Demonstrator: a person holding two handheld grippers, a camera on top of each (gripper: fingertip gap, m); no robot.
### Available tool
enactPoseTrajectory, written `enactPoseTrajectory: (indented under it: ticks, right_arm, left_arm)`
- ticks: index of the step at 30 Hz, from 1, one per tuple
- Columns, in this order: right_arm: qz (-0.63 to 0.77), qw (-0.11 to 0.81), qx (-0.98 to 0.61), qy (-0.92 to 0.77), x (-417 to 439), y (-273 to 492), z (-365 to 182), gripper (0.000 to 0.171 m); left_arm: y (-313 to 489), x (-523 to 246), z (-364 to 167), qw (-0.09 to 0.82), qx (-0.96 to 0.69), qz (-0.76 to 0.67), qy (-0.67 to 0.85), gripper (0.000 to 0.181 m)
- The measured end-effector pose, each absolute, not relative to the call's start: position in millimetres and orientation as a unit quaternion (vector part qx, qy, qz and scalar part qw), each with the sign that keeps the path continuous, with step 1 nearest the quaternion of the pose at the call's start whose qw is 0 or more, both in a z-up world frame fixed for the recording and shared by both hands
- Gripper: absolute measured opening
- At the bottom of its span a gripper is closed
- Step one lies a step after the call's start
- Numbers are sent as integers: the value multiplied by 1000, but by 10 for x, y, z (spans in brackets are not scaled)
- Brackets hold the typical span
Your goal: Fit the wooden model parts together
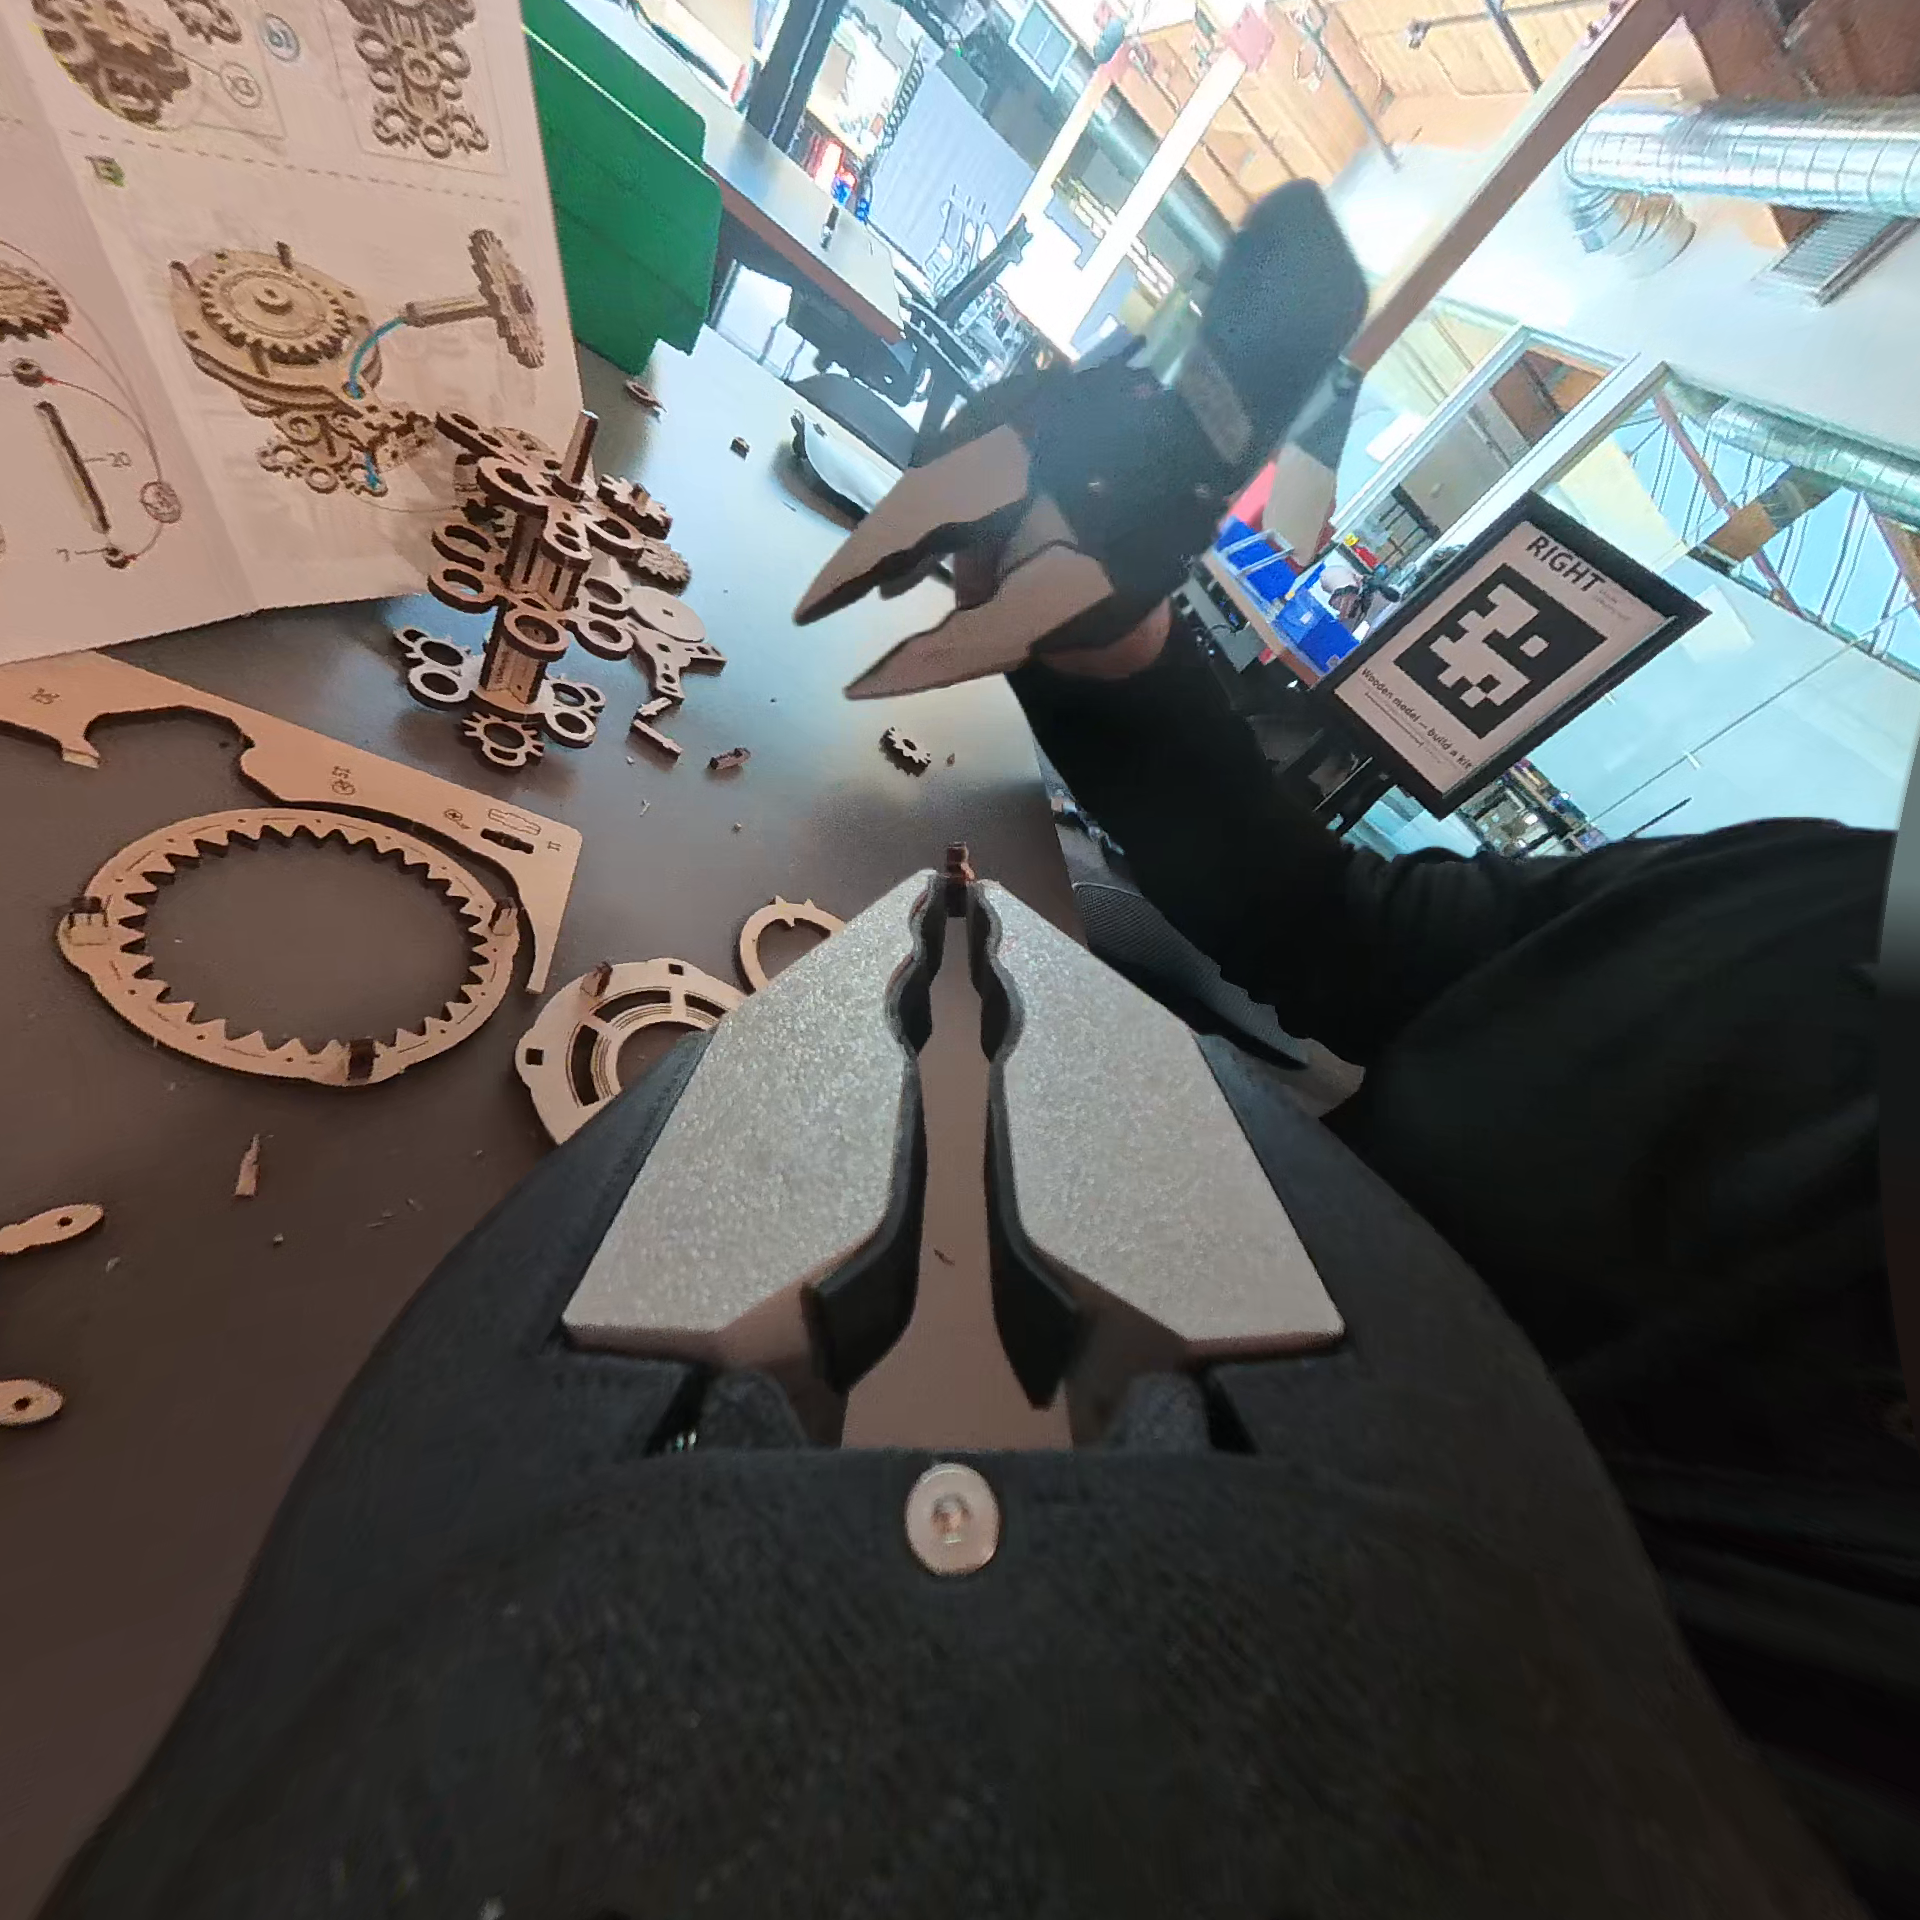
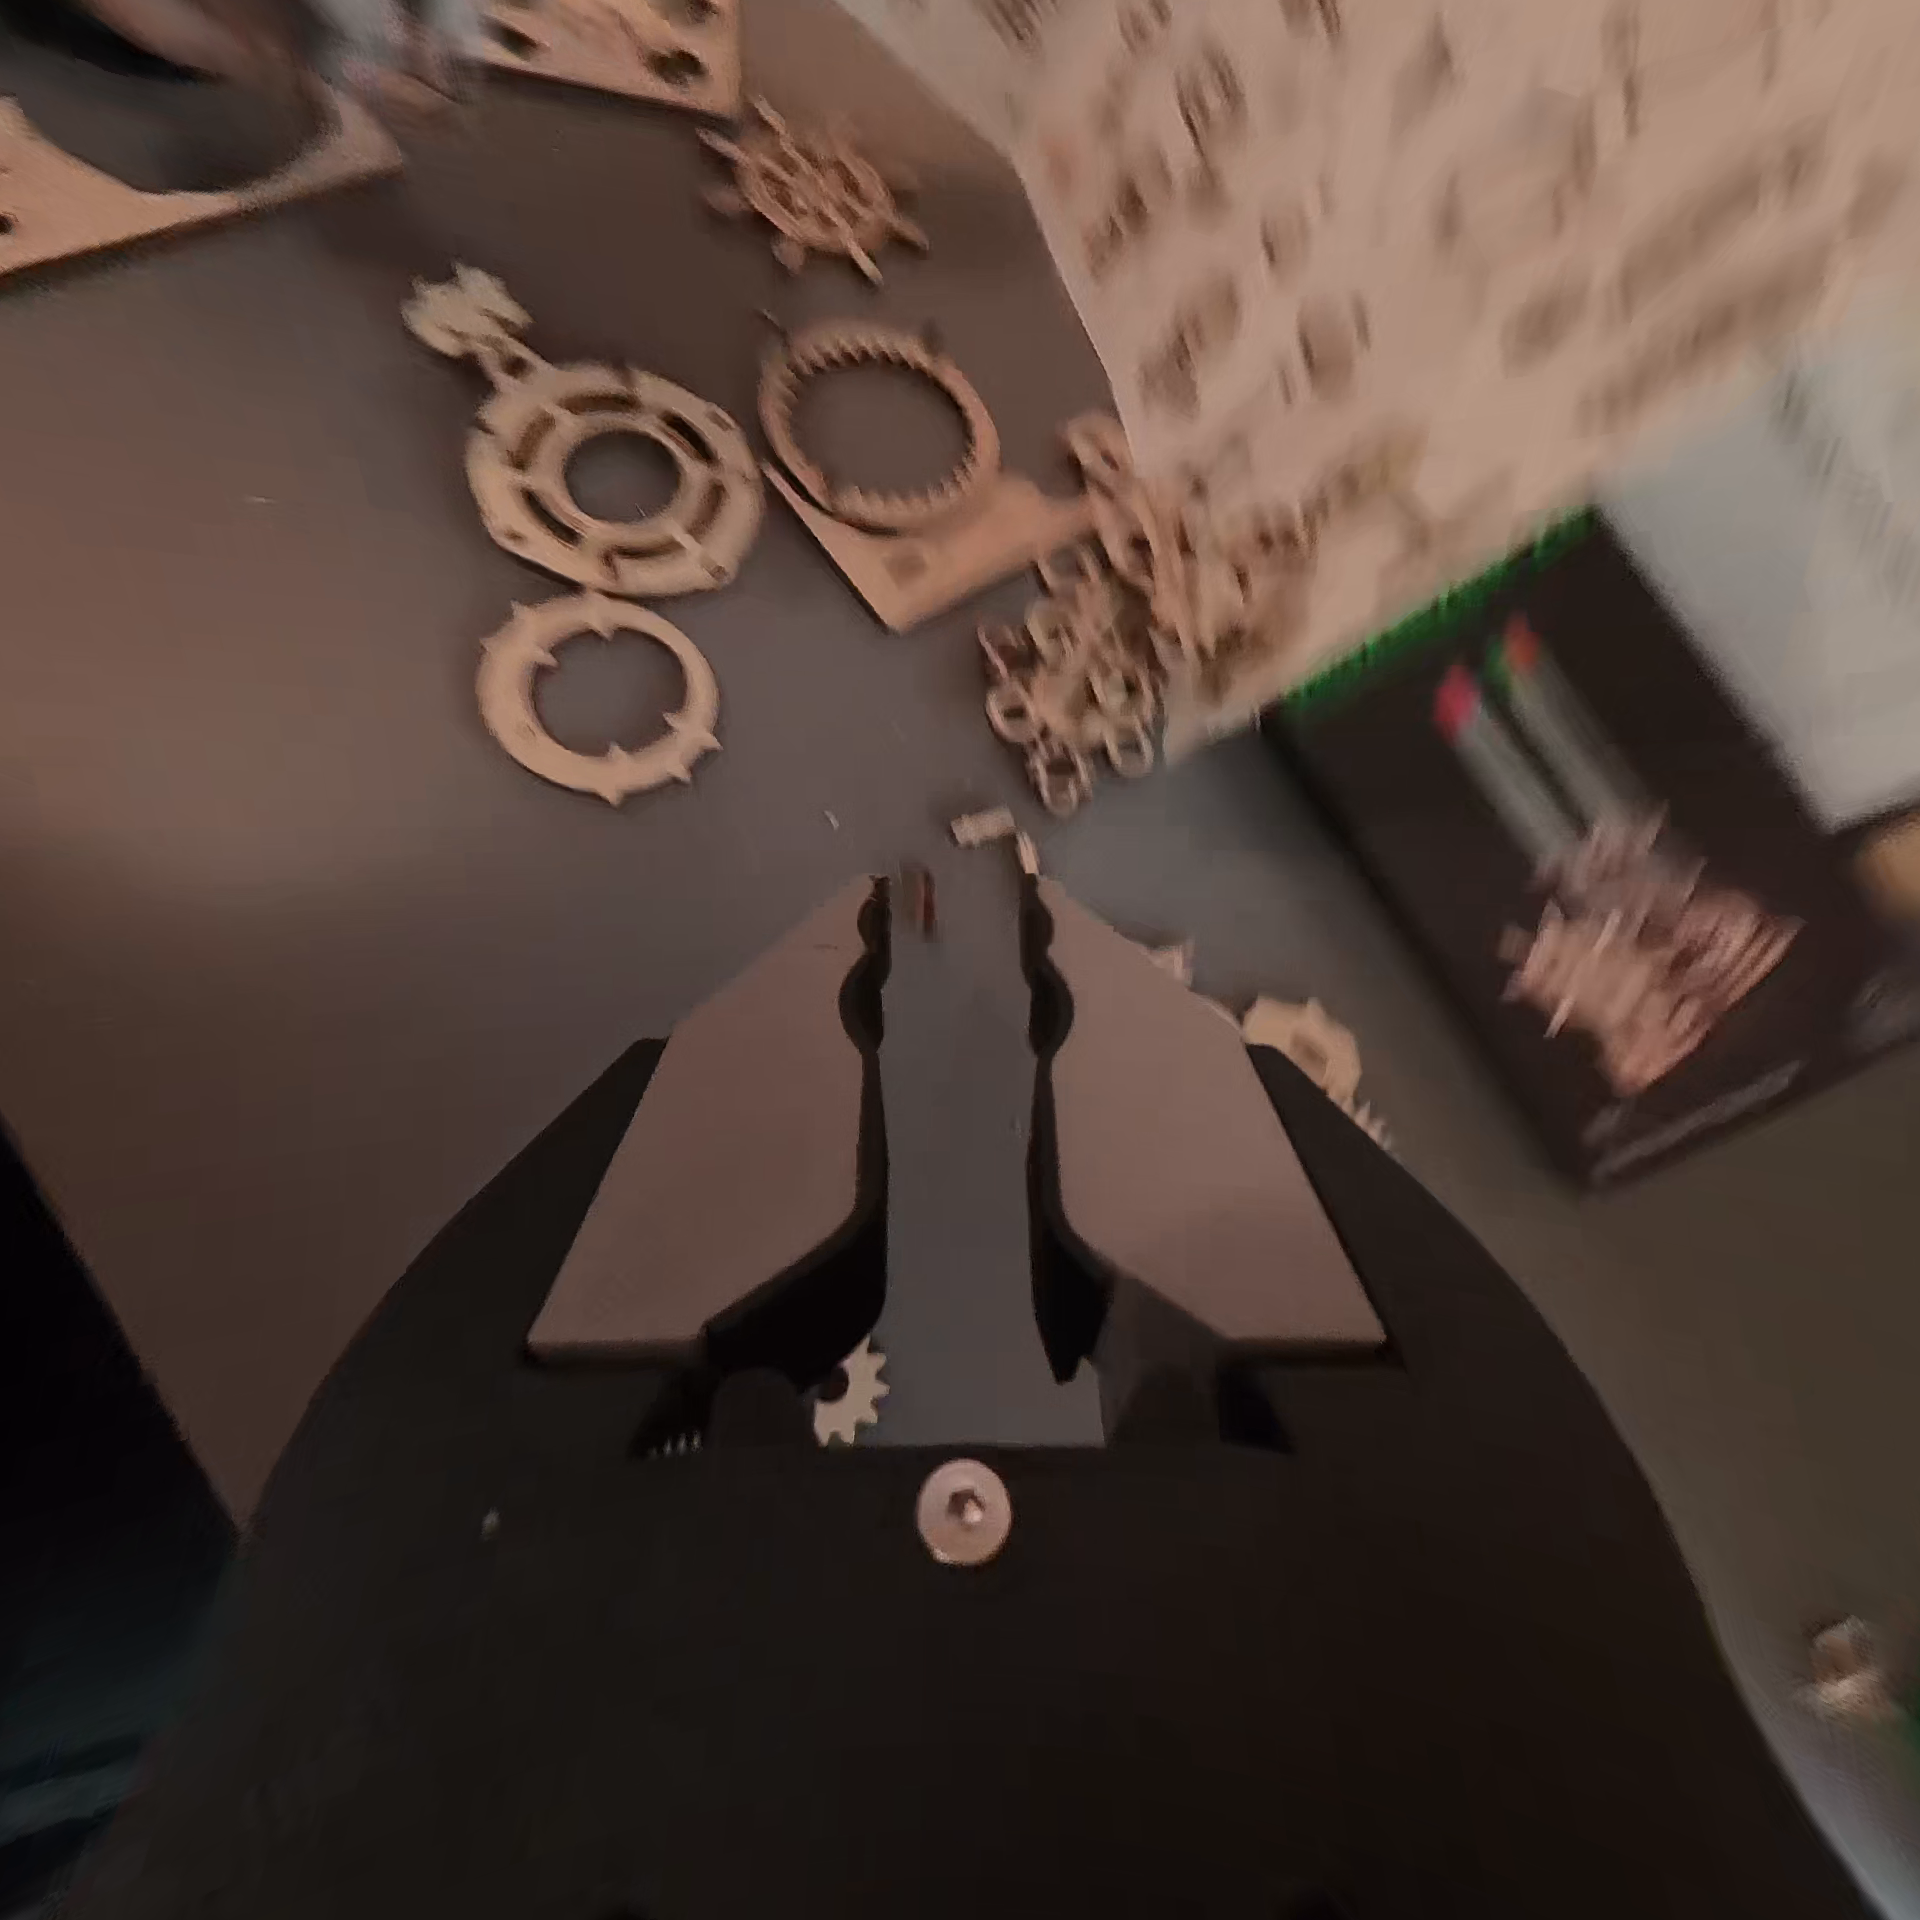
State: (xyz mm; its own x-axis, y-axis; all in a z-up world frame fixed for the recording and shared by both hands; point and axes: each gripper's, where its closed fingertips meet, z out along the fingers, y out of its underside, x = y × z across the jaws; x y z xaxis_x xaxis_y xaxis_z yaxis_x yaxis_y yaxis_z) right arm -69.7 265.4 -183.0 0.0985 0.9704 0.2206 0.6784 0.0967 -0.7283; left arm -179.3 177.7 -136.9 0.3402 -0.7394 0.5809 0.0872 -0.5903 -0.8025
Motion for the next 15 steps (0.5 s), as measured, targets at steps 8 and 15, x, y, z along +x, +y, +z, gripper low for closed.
enactPoseTrajectory:
  ticks: [8, 15]
  right_arm:
    - [194, 320, -687, -623, -684, 2720, -2217, 13]
    - [214, 302, -688, -625, -826, 2704, -2274, 8]
  left_arm:
    - [1756, -1746, -1422, 389, -721, -522, 237, 1]
    - [1754, -1749, -1456, 383, -723, -525, 235, 1]
